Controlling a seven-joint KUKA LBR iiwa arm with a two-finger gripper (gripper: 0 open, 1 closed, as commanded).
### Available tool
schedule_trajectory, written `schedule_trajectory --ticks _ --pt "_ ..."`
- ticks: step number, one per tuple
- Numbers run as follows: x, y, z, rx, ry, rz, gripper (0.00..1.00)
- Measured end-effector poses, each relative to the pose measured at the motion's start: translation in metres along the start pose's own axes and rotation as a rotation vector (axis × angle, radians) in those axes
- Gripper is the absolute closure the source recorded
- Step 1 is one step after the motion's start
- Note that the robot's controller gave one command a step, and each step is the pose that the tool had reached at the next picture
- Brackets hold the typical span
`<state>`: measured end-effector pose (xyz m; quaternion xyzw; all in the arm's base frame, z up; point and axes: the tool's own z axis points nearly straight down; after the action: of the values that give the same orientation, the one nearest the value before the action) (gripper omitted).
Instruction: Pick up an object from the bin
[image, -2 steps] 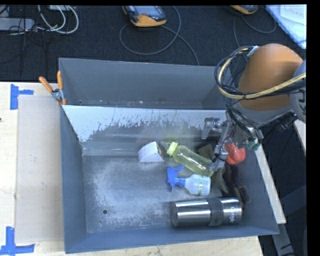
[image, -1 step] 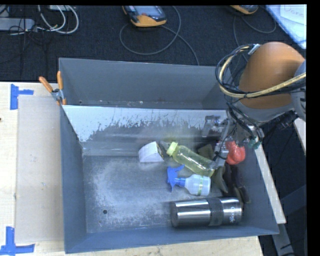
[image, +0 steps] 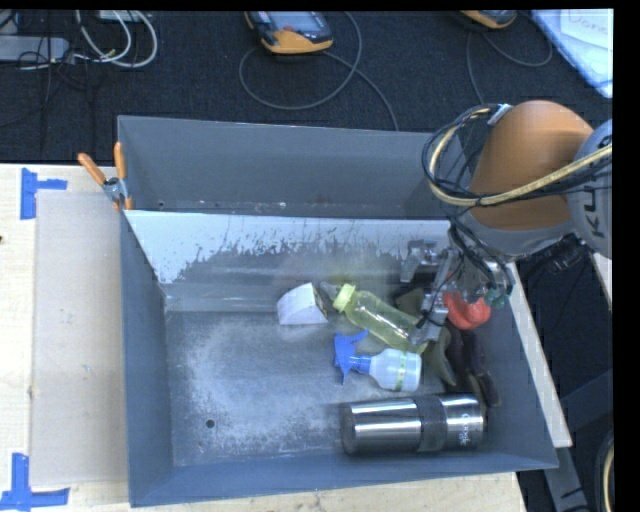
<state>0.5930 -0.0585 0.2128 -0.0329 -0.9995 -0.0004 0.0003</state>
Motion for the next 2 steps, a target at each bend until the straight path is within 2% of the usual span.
schedule_trajectory --ticks 1,2 --pt "0.0 0.0 0.014 0.001 0.005 0.027 0.0" --pt "-0.01 -0.01 0.012 0.0 0.003 -0.211 0.0"
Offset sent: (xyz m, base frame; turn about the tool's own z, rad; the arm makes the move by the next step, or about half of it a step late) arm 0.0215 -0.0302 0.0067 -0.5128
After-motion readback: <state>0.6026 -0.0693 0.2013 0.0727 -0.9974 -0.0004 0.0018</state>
